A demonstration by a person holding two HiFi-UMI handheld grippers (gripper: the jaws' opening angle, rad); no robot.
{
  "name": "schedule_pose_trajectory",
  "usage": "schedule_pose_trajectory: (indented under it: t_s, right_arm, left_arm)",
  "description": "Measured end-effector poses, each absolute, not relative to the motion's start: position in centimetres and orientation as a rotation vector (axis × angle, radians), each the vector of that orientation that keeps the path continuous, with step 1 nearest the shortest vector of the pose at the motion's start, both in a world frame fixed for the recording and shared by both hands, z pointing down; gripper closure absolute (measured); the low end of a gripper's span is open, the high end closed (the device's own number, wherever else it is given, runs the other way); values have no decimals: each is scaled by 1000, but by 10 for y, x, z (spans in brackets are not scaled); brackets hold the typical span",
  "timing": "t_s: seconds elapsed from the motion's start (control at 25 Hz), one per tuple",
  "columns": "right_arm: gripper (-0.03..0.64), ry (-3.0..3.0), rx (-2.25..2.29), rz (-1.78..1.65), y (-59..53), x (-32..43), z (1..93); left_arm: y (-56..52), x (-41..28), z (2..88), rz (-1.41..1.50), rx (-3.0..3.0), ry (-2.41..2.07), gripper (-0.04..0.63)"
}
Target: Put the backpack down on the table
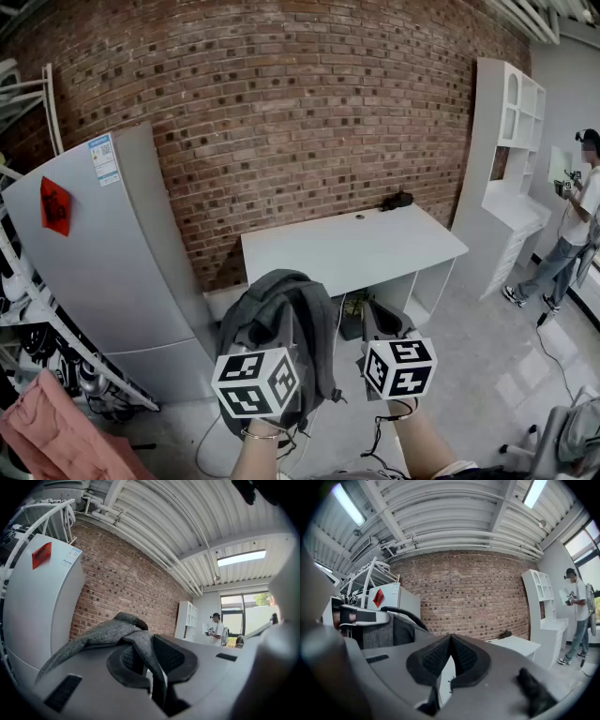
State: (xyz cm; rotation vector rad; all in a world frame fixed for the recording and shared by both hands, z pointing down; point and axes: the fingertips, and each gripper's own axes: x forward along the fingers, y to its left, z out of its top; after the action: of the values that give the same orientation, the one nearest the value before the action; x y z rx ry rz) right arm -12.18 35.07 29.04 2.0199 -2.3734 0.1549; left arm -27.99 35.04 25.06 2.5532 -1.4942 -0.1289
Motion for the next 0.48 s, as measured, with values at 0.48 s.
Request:
schedule_pose_trajectory:
  t_s: [0.48]
  right_arm:
    - [588,-2422,2027,241,360,-146,298]
  left_arm:
    - [357,-320,252,-71,2561,-1621,548]
